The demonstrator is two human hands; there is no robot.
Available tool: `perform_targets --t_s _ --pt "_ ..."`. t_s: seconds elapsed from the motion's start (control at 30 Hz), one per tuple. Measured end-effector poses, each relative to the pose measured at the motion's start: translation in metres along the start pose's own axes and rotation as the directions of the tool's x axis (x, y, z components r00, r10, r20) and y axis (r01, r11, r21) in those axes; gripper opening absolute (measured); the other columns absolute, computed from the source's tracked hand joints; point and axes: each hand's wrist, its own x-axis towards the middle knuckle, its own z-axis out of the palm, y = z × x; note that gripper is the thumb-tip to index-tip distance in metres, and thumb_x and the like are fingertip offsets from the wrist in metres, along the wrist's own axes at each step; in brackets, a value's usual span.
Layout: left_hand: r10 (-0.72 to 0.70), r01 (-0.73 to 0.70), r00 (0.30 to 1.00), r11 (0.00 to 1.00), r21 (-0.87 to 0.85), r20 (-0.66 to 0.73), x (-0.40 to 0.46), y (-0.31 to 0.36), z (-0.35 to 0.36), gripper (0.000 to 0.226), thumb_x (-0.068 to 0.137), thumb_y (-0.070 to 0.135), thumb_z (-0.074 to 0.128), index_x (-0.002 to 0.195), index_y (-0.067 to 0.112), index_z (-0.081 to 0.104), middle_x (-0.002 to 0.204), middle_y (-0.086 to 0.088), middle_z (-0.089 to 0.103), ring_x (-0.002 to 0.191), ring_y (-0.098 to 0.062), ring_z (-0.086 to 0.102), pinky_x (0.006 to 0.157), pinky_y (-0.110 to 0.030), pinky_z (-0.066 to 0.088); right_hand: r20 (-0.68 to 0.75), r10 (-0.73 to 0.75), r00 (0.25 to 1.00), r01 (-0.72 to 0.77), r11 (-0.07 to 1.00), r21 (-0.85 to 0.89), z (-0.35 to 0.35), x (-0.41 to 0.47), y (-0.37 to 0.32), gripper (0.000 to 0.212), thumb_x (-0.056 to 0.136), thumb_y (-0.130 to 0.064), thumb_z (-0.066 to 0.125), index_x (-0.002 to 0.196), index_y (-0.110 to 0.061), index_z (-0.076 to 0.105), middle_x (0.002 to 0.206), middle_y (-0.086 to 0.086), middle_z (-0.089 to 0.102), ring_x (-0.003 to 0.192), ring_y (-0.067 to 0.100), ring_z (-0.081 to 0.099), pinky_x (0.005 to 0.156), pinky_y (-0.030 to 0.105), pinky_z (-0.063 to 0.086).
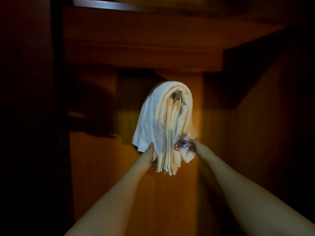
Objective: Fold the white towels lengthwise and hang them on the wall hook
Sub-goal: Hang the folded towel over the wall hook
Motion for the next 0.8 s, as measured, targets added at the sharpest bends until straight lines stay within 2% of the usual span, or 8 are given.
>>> perform_targets --t_s 0.13,0.23,0.3,0.37,0.43,0.57,0.7,0.8 --pt "0.058 -0.061 0.997 0.997 -0.057 -0.055 -0.017 -0.015 0.002 0.063 0.101 0.062 0.033 0.141 0.017 0.052 0.134 -0.008 0.056 0.099 -0.019 0.059 0.078 -0.032 0.042 -0.056 0.025 0.998 -0.03 0.995 -0.091 -0.008 -0.026 0.018 0.04 0.106 -0.042 0.042 0.127 -0.019 0.066 0.128 0.008 0.067 0.115 0.021 0.062 0.107 0.041 0.043" --pt "0.065 -0.059 0.99 0.997 0.057 -0.126 -0.027 -0.027 -0.005 0.066 0.103 0.06 0.029 0.143 0.013 0.051 0.146 -0.019 0.05 0.132 -0.033 0.049 0.103 -0.04 0.039 -0.126 0.019 0.992 -0.046 0.975 -0.219 -0.016 -0.063 0.03 0.027 0.106 -0.038 0.043 0.091 -0.034 0.065 0.118 0.003 0.067 0.09 0.009 0.06 0.08 0.028 0.043" --pt "0.085 -0.064 0.992 0.976 0.209 -0.096 -0.043 -0.044 -0.008 0.063 0.105 0.057 0.027 0.143 0.014 0.052 0.144 -0.018 0.053 0.133 -0.033 0.049 0.104 -0.036 0.036 -0.119 0.026 0.993 -0.064 0.942 -0.33 -0.02 -0.089 0.043 0.024 0.105 -0.036 0.044 0.102 -0.034 0.068 0.128 0.002 0.063 0.105 0.013 0.059 0.088 0.028 0.04" --pt "0.124 -0.098 0.992 0.907 0.411 -0.038 -0.067 -0.065 -0.008 0.059 0.107 0.049 0.028 0.136 0.008 0.058 0.128 -0.017 0.064 0.117 -0.03 0.059 0.088 -0.029 0.037 -0.116 0.064 0.991 -0.106 0.909 -0.404 -0.024 -0.118 0.065 0.037 0.104 -0.036 0.046 0.136 -0.025 0.06 0.147 0.004 0.052 0.131 0.022 0.05 0.101 0.034 0.035" --pt "0.142 -0.141 0.989 0.798 0.586 0.044 -0.09 -0.09 -0.001 0.057 0.108 0.044 0.031 0.136 0.002 0.057 0.138 -0.02 0.058 0.128 -0.033 0.053 0.094 -0.029 0.038 -0.11 0.133 0.985 -0.169 0.873 -0.458 -0.024 -0.159 0.092 0.046 0.103 -0.039 0.048 0.147 -0.027 0.05 0.154 0.003 0.045 0.139 0.024 0.043 0.106 0.037 0.034" --pt "0.077 -0.265 0.959 0.585 0.767 0.272 -0.139 -0.151 0.021 0.058 0.106 0.049 0.037 0.146 0.008 0.048 0.149 -0.015 0.05 0.135 -0.032 0.048 0.104 -0.034 0.04 -0.052 0.224 0.973 -0.204 0.738 -0.643 -0.018 -0.249 0.152 0.051 0.102 -0.043 0.047 0.15 -0.027 0.045 0.154 0.002 0.046 0.138 0.022 0.045 0.11 0.04 0.037" --pt "0.028 -0.41 0.894 0.451 0.793 0.447 -0.187 -0.219 0.049 0.049 0.103 0.048 0.044 0.139 0.016 0.056 0.127 -0.004 0.063 0.102 -0.018 0.062 0.076 -0.023 0.042 -0.067 0.284 0.956 -0.228 0.584 -0.779 -0.021 -0.344 0.202 0.051 0.1 -0.044 0.05 0.147 -0.024 0.049 0.15 0.0 0.05 0.134 0.02 0.051 0.108 0.037 0.042" --pt "-0.047 -0.517 0.82 0.365 0.774 0.57 -0.223 -0.271 0.08 0.041 0.101 0.046 0.048 0.131 0.02 0.058 0.112 0.002 0.063 0.082 -0.007 0.052 0.061 -0.024 0.036 -0.096 0.359 0.928 -0.272 0.479 -0.835 -0.037 -0.416 0.235 0.046 0.097 -0.046 0.051 0.137 -0.023 0.057 0.135 0.0 0.059 0.117 0.02 0.06 0.093 0.034 0.049"
